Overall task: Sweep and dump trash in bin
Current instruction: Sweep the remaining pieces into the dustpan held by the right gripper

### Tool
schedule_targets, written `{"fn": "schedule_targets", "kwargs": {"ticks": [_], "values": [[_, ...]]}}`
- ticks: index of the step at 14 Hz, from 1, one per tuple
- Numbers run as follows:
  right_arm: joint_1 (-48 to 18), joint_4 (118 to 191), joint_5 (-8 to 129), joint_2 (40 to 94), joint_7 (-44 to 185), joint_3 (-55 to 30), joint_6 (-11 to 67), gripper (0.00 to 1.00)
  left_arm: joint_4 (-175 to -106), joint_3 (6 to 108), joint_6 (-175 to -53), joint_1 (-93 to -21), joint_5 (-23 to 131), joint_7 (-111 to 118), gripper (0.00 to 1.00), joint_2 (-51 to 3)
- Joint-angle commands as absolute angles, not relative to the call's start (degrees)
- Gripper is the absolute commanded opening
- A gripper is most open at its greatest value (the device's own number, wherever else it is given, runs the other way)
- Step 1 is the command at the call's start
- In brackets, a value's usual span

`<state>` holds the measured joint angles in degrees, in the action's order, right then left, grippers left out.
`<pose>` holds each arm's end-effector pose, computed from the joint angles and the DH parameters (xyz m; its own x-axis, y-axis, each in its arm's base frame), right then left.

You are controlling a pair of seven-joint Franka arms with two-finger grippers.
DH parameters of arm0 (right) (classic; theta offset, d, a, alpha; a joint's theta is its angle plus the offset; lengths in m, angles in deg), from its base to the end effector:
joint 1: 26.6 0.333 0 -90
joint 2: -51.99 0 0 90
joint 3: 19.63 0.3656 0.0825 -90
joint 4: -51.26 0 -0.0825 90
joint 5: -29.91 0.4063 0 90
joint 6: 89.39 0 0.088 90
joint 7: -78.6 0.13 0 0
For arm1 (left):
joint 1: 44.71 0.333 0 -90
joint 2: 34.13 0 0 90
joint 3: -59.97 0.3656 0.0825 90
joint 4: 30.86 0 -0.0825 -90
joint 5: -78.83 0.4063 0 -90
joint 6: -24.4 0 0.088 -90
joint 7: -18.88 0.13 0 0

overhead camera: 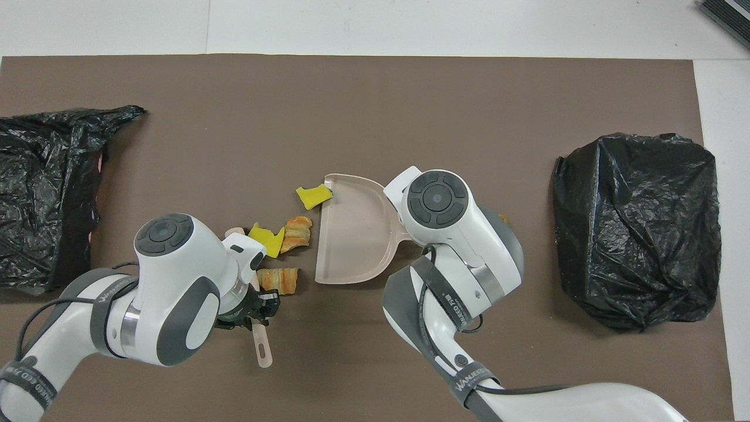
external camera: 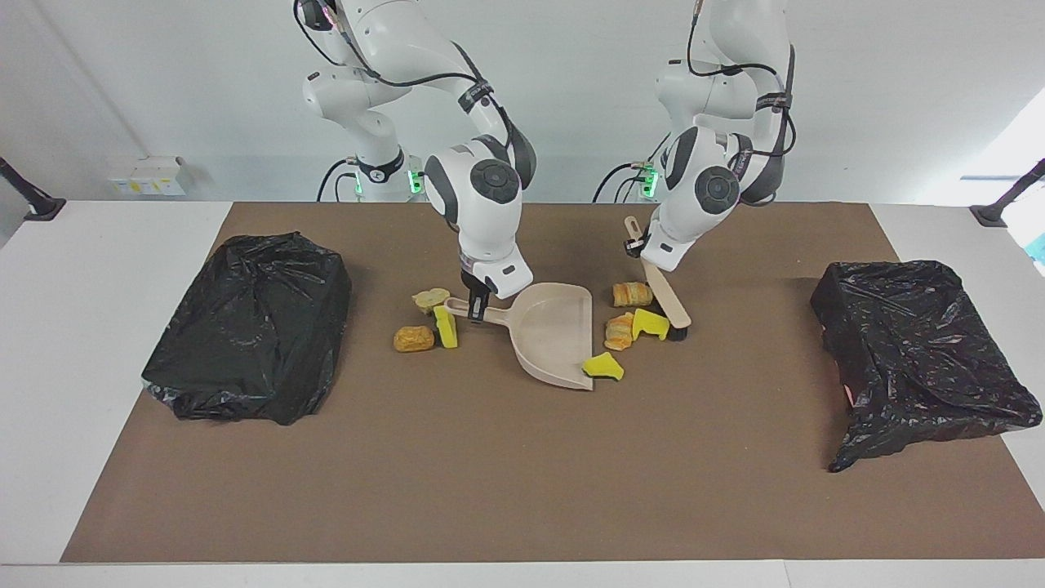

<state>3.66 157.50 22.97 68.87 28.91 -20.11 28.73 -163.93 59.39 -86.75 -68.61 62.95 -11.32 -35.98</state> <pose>0.5659 0.3140 0.3693 0.1201 0.9832 -0.1373 0.9926 -0.1215 -0.0017 0.4184 -0.2174 0.3457 0.8850 0.2226 -0.4089 0.2438 -0.9698 -0.0002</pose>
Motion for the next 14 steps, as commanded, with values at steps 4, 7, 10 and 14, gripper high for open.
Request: {"fn": "schedule_targets", "kwargs": {"ticks": [4, 7, 10, 14], "values": [[3.28, 158.23, 21.91, 67.81, 28.94, -19.89, 28.03, 0.0, -159.37, 60.06, -92.14, -76.08, 55.38, -19.26, 0.0, -32.47], [3.28, 158.23, 21.91, 67.9, 28.94, -19.89, 28.12, 0.0, -155.59, 59.88, -93.28, -78.97, 54.66, -18.91, 0.0, -30.45], [3.2, 158.23, 21.91, 67.9, 28.94, -19.89, 28.12, 0.0, -149.88, 59.62, -93.37, -81.44, 53.69, -18.39, 0.0, -27.46], [3.2, 158.23, 21.91, 67.9, 28.94, -19.89, 28.21, 0.0, -144.86, 59.62, -93.11, -81.63, 53.6, -18.47, 0.0, -26.39]]}}
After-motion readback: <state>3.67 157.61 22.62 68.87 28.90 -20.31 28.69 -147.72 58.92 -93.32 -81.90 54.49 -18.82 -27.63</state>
